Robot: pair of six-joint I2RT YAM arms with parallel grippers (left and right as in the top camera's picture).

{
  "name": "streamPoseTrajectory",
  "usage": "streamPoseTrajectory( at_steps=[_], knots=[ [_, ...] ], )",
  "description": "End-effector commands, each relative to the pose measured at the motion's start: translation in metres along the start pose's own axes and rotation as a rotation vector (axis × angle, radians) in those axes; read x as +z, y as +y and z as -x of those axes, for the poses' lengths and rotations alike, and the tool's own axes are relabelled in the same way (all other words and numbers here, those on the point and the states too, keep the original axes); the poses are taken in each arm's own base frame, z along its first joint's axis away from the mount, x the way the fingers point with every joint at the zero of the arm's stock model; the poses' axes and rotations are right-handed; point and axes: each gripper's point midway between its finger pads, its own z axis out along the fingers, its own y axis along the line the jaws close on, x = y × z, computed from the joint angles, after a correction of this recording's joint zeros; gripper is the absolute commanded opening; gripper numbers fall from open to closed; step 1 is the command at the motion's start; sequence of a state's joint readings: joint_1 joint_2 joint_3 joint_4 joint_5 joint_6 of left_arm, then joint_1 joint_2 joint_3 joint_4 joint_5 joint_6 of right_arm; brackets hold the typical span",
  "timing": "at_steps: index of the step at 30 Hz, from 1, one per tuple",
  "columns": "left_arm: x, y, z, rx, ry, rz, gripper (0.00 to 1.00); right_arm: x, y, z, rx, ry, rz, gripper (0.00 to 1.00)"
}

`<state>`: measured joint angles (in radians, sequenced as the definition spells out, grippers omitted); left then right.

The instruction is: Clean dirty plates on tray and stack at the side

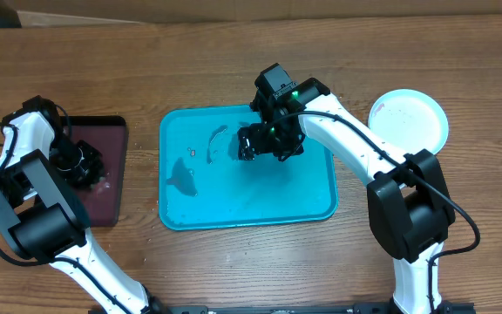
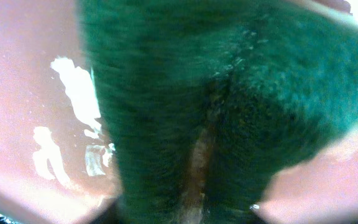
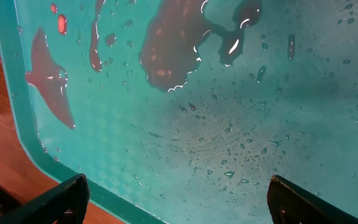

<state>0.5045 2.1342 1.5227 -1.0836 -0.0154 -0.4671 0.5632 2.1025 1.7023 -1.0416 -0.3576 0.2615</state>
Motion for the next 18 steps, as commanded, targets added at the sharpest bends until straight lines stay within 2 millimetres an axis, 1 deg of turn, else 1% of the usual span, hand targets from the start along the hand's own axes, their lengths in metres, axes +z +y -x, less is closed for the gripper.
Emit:
streamPoseTrajectory(
  at_steps=[1,2,3,4,5,6,11,13,14,15,17,18],
  knots=[
    [0.012,0.009,-0.002,-0.005,0.007,0.040,0.04,-0.010,0.002,0.002,-0.007,-0.027,-0.001,0.93],
    [0.012,0.009,-0.001,-0.005,0.005,0.039,0.08,-0.010,0.002,0.002,-0.007,-0.027,-0.001,0.93],
    [0.012,0.009,-0.001,-0.005,0.002,0.039,0.21,-0.010,0.002,0.002,-0.007,-0.027,-0.001,0.93],
    [0.012,0.010,0.000,-0.005,-0.003,0.042,0.43,-0.010,0.002,0.002,-0.007,-0.027,-0.001,0.93],
    [0.012,0.010,0.002,-0.005,-0.010,0.046,0.75,-0.010,0.002,0.002,-0.007,-0.026,-0.001,0.93],
    [0.012,0.010,0.004,-0.005,-0.018,0.049,1.00,-0.010,0.002,0.002,-0.007,-0.026,-0.001,0.93],
    [0.011,0.016,0.016,-0.008,-0.077,0.086,1.00,-0.010,0.002,0.002,-0.007,-0.026,-0.001,0.93],
    [0.010,0.016,0.019,-0.009,-0.089,0.092,1.00,-0.010,0.002,0.002,-0.007,-0.026,-0.001,0.93],
    [0.010,0.016,0.020,-0.009,-0.094,0.089,0.90,-0.010,0.002,0.002,-0.007,-0.026,-0.001,0.93],
    [0.010,0.015,0.021,-0.010,-0.098,0.088,0.68,-0.010,0.002,0.002,-0.007,-0.026,-0.001,0.93],
    [0.010,0.014,0.023,-0.011,-0.106,0.083,0.18,-0.010,0.002,0.002,-0.007,-0.026,-0.001,0.93],
    [0.010,0.014,0.024,-0.011,-0.110,0.081,0.04,-0.010,0.002,0.002,-0.007,-0.026,-0.001,0.93]
  ],
)
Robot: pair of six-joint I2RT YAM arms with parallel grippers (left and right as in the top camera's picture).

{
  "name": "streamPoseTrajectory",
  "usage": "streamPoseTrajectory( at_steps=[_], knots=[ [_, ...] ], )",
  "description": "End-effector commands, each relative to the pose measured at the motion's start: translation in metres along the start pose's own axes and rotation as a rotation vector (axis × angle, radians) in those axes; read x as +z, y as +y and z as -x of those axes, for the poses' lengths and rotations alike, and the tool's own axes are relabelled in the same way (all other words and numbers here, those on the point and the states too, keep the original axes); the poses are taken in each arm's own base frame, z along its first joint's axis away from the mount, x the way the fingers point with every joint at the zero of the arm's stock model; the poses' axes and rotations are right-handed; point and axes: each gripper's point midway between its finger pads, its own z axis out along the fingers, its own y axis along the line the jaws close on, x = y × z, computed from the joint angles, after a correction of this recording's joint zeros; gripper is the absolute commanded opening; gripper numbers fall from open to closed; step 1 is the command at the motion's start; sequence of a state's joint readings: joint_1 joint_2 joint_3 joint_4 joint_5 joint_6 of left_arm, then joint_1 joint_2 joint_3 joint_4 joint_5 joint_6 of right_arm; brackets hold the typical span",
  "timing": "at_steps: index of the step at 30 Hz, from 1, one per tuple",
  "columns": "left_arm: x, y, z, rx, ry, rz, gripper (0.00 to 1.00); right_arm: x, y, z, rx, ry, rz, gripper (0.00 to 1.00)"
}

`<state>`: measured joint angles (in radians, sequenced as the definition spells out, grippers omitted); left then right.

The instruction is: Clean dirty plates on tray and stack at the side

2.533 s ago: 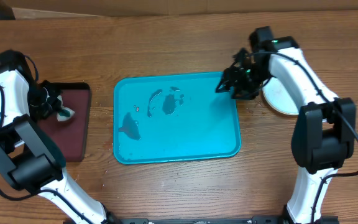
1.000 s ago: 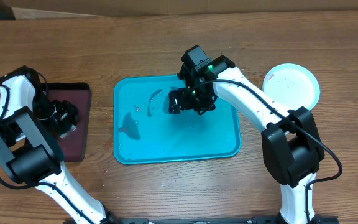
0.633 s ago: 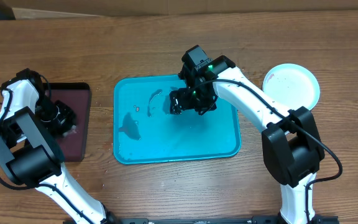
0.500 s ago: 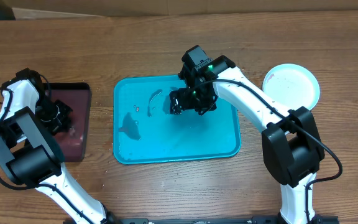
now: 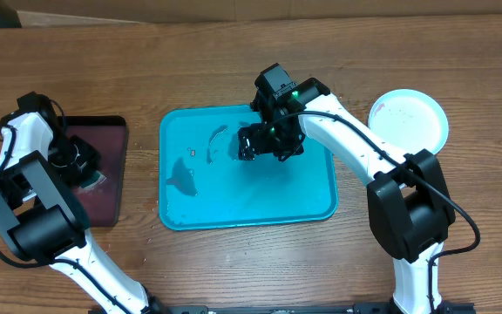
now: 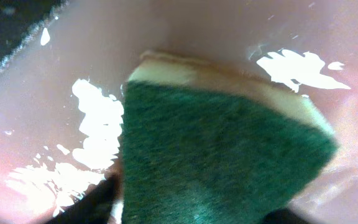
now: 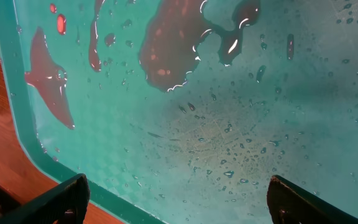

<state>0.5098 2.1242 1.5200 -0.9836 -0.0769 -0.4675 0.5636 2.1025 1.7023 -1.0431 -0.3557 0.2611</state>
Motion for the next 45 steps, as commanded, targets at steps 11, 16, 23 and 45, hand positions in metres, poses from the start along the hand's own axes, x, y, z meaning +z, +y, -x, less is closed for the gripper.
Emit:
streamPoseTrajectory(
  at_steps=[11,16,23,45],
  knots=[
    [0.015,0.008,0.006,-0.001,-0.033,0.052,1.00,-0.010,0.003,0.002,-0.007,-0.026,0.001,0.93],
    [0.014,0.005,0.013,-0.005,-0.059,0.039,1.00,-0.010,0.002,0.001,-0.005,-0.022,0.000,0.93],
    [0.014,0.001,0.021,-0.009,-0.094,0.022,0.04,-0.010,0.002,0.001,-0.005,-0.022,-0.001,0.92],
    [0.013,0.001,0.031,-0.007,-0.139,0.031,0.04,-0.010,0.002,0.000,-0.003,-0.018,-0.002,0.91]
  ],
)
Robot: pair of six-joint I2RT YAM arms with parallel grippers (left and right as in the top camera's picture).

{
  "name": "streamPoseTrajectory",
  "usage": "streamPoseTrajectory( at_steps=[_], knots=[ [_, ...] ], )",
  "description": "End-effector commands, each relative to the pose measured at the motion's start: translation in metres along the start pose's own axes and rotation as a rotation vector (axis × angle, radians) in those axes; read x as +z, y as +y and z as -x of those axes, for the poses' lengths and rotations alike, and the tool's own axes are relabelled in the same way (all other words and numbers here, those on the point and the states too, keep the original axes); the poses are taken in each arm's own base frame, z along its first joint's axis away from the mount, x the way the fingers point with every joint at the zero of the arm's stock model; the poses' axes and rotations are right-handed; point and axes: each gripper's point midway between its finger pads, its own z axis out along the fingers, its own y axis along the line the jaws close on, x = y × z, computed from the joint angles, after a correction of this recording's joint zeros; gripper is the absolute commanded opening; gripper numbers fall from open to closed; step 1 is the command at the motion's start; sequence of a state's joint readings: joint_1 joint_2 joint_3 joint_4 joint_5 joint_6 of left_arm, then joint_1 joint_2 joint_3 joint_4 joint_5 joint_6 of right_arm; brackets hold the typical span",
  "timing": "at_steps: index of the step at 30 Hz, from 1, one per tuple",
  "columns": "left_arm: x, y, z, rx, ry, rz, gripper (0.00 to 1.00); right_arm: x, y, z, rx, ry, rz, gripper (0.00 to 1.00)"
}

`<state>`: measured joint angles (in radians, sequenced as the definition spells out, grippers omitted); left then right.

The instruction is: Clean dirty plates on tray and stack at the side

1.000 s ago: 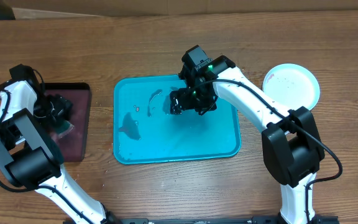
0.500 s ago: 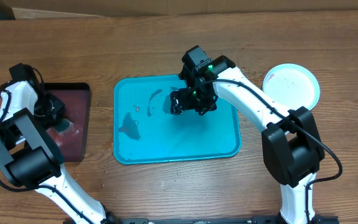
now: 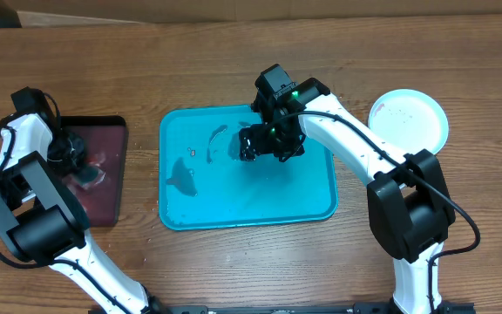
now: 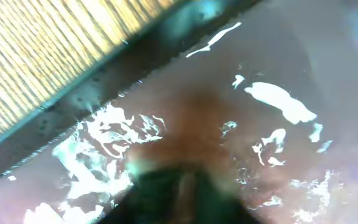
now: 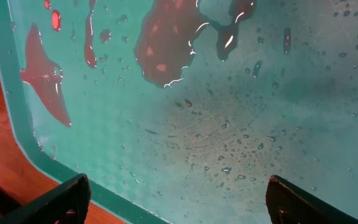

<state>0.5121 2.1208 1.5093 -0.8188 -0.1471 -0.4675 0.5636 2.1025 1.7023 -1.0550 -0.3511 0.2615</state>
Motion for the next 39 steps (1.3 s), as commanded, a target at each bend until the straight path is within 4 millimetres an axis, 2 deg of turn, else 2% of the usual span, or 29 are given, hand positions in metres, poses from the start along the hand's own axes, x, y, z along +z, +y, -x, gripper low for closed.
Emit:
streamPoseTrajectory(
  at_steps=[1,2,4,5,10,11,13,15,18,19,21,22,23,24,25,31,32,33,35,37,39],
  knots=[
    [0.013,0.007,-0.011,0.017,0.036,0.040,0.15,-0.010,0.003,0.002,-0.008,-0.027,0.006,0.91],
    [0.013,0.007,-0.012,0.018,0.042,0.043,0.36,-0.010,0.003,0.002,-0.008,-0.027,0.006,0.91],
    [0.013,0.008,-0.015,0.021,0.054,0.048,0.83,-0.010,0.003,0.002,-0.008,-0.027,0.006,0.91],
    [0.013,0.009,-0.017,0.022,0.061,0.049,1.00,-0.010,0.003,0.002,-0.008,-0.027,0.006,0.91],
    [0.011,0.015,-0.029,0.030,0.111,0.071,1.00,-0.010,0.003,0.002,-0.007,-0.026,0.006,0.91],
    [0.011,0.015,-0.032,0.032,0.124,0.070,0.96,-0.010,0.003,0.002,-0.007,-0.026,0.006,0.91],
    [0.010,0.013,-0.040,0.033,0.159,0.054,0.75,-0.010,0.003,0.002,-0.007,-0.026,0.006,0.91],
    [0.009,0.009,-0.048,0.031,0.199,0.025,0.61,-0.010,0.003,0.002,-0.007,-0.026,0.006,0.91],
    [0.007,0.003,-0.056,0.028,0.238,-0.011,0.05,-0.010,0.003,0.002,-0.007,-0.025,0.005,0.91],
    [0.007,0.003,-0.057,0.028,0.246,-0.014,0.04,-0.010,0.003,0.001,-0.006,-0.023,0.005,0.91],
    [0.006,0.004,-0.059,0.028,0.254,-0.013,0.04,-0.010,0.003,0.000,-0.005,-0.019,0.003,0.91],
    [0.006,0.004,-0.060,0.029,0.258,-0.011,0.17,-0.010,0.003,0.000,-0.004,-0.017,0.002,0.91],
    [0.006,0.005,-0.061,0.029,0.262,-0.009,0.47,-0.010,0.002,0.000,-0.004,-0.016,0.002,0.91],
    [0.005,0.005,-0.062,0.029,0.267,-0.007,0.89,-0.010,0.002,0.000,-0.004,-0.016,0.002,0.91],
    [0.005,0.005,-0.063,0.030,0.269,-0.006,1.00,-0.010,0.002,0.000,-0.004,-0.016,0.002,0.91],
    [0.003,0.009,-0.069,0.032,0.295,0.006,1.00,-0.010,0.002,0.000,-0.004,-0.016,0.002,0.91],
    [0.003,0.009,-0.070,0.033,0.299,0.009,0.94,-0.010,0.003,0.000,-0.004,-0.017,0.002,0.91],
    [0.003,0.010,-0.071,0.033,0.304,0.011,0.82,-0.010,0.003,0.000,-0.004,-0.017,0.002,0.91],
    [0.002,0.010,-0.073,0.034,0.313,0.013,0.48,-0.010,0.003,0.000,-0.004,-0.017,0.002,0.91],
    [0.002,0.011,-0.074,0.034,0.317,0.015,0.04,-0.010,0.003,0.000,-0.004,-0.017,0.002,0.91],
    [0.002,0.011,-0.074,0.034,0.318,0.015,0.04,-0.010,0.002,0.000,-0.004,-0.016,0.002,0.91]
  ],
)
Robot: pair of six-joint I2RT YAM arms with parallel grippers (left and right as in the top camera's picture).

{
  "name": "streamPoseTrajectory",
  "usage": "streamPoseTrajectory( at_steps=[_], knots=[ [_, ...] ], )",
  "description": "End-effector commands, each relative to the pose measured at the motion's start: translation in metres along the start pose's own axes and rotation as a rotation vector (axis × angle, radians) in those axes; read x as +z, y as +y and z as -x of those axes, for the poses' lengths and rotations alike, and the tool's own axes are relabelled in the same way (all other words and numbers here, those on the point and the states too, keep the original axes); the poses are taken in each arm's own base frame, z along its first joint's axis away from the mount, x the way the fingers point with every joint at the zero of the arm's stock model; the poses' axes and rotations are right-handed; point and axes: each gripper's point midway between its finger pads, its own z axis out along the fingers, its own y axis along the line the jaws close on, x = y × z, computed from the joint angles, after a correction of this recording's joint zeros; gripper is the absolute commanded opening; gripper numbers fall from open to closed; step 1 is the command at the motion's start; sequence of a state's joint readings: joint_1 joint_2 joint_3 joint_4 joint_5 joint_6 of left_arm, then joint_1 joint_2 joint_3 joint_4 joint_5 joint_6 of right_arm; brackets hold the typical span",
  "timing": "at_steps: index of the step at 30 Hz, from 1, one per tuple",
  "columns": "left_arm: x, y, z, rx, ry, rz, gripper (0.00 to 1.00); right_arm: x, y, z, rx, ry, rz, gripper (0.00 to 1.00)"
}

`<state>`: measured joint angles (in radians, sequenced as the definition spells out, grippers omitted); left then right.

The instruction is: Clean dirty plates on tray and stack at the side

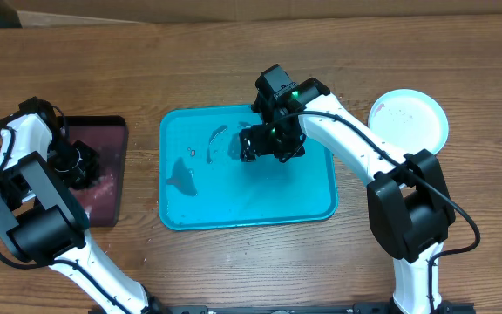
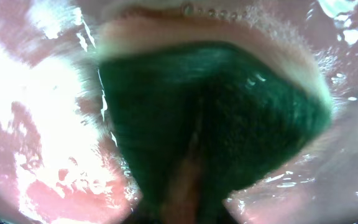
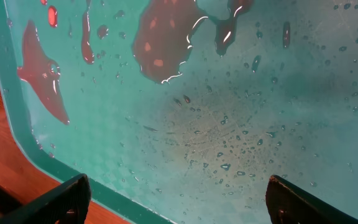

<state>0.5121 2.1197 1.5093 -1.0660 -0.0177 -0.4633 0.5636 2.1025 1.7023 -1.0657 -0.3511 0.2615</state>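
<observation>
A dark red rectangular plate [image 1: 113, 138] lies at the table's left. My left gripper [image 1: 78, 164] is down on it, shut on a green sponge [image 2: 210, 118] with a yellow backing. The sponge is pressed flat on the plate's wet, foamy surface [image 2: 36, 112]. A teal tray [image 1: 308, 196] with red stains [image 3: 166, 37] and water drops sits mid-table. My right gripper [image 3: 179, 202] hovers open over the tray's far middle, nothing between its fingers [image 3: 61, 199]. In the overhead view the right gripper [image 1: 264, 144] hangs above the wet stains.
A white round plate [image 1: 410, 120] with faint reddish specks stands at the right, off the tray. The wooden table [image 1: 234, 262] surrounds everything. A tray rim [image 3: 17, 143] runs close beside the right gripper's left finger.
My left gripper with the sponge has moved from the red plate's far left edge back toward its middle. The sponge now fills the left wrist view. The right arm has barely moved.
My left gripper held the sponge near the red plate's middle, then a little farther back, then at the far left rim beside the wood, and now it is near the middle again. My right gripper stayed open over the teal tray throughout.
</observation>
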Motion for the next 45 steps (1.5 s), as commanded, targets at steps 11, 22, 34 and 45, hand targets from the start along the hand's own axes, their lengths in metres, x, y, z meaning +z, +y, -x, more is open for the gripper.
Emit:
streamPoseTrajectory(
  at_steps=[11,22,34,45],
  knots=[
    [0.014,0.002,-0.007,0.006,0.040,0.020,1.00,-0.010,0.003,0.002,-0.008,-0.026,0.005,0.91],
    [0.014,0.001,-0.008,0.007,0.042,0.009,0.11,-0.010,0.004,0.003,-0.009,-0.028,0.006,0.91],
    [0.013,-0.007,0.026,0.021,-0.102,-0.007,1.00,-0.010,0.004,0.003,-0.008,-0.028,0.006,0.91],
    [0.009,0.002,0.050,0.009,-0.214,0.060,0.06,-0.010,0.004,0.003,-0.008,-0.029,0.007,0.91]
  ],
)
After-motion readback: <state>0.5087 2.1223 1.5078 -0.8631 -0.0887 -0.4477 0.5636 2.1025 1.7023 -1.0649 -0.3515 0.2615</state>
